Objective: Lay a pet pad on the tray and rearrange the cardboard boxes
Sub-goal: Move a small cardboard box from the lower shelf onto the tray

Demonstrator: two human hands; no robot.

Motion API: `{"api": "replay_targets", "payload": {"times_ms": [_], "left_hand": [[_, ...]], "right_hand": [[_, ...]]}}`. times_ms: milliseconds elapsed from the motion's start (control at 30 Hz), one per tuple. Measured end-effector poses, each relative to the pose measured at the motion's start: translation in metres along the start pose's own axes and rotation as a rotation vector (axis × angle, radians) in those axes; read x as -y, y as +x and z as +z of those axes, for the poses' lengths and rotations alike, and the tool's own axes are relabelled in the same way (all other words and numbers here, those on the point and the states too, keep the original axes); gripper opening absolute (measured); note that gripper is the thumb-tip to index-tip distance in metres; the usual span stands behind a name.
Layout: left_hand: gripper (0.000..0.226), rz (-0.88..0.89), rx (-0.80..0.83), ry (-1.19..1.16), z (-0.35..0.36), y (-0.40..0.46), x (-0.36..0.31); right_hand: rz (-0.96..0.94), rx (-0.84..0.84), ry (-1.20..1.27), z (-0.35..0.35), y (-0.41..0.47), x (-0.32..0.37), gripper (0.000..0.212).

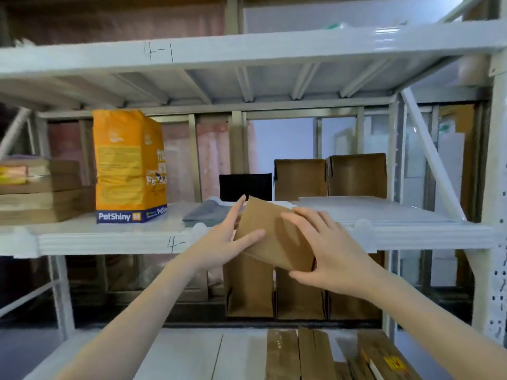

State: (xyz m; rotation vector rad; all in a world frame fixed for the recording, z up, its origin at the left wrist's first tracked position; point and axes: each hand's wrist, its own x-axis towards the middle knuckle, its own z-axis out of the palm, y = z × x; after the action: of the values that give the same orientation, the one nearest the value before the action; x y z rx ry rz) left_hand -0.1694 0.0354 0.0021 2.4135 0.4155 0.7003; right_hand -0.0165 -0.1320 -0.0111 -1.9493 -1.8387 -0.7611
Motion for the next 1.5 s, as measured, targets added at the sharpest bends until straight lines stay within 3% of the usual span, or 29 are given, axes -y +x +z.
{"api": "replay_targets", "payload": {"times_ms": [133, 267, 367, 500, 600, 800, 1000, 1133, 1333, 1500], "left_hand": [[0.074, -0.011, -0.055, -0.161, -0.033, 0.014, 0.018], [0.081, -0.003, -0.191, -0.262, -0.060, 0.036, 0.044], [0.088, 0.013, -0.272, -0.278, -0.076, 0.058, 0.062], [0.093, 0.027, -0.282, -0.272, -0.083, 0.090, 0.078], [0.083, 0.048, -0.252, -0.225, -0.084, 0.118, 0.093], [0.074, 0.029, -0.216, 0.134, -0.089, 0.154, 0.114], [0.083, 0.008, -0.128, 0.191, -0.083, 0.156, 0.134], [0.067, 0.011, -0.076, 0.212, -0.079, 0.157, 0.139], [0.094, 0.014, -0.117, 0.153, -0.082, 0.155, 0.136], [0.096, 0.110, -0.229, 0.145, -0.085, 0.147, 0.133]], "right_hand": [[-0.054, -0.077, -0.072, 0.004, 0.043, 0.006, 0.098], [-0.073, -0.114, -0.124, 0.015, 0.090, 0.009, 0.104], [0.070, -0.177, -0.058, 0.024, 0.118, 0.008, 0.104], [0.290, -0.184, 0.270, 0.038, 0.150, -0.002, 0.093], [0.360, -0.131, 0.432, 0.051, 0.170, -0.012, 0.077], [0.413, -0.098, 0.416, 0.071, 0.204, -0.032, 0.055], [0.446, -0.004, 0.367, 0.095, 0.213, -0.036, 0.041], [0.489, 0.070, 0.344, 0.101, 0.208, -0.033, 0.047], [0.516, 0.135, 0.253, 0.094, 0.204, -0.031, 0.065], [0.494, 0.010, 0.244, 0.087, 0.196, -0.024, 0.068]]}}
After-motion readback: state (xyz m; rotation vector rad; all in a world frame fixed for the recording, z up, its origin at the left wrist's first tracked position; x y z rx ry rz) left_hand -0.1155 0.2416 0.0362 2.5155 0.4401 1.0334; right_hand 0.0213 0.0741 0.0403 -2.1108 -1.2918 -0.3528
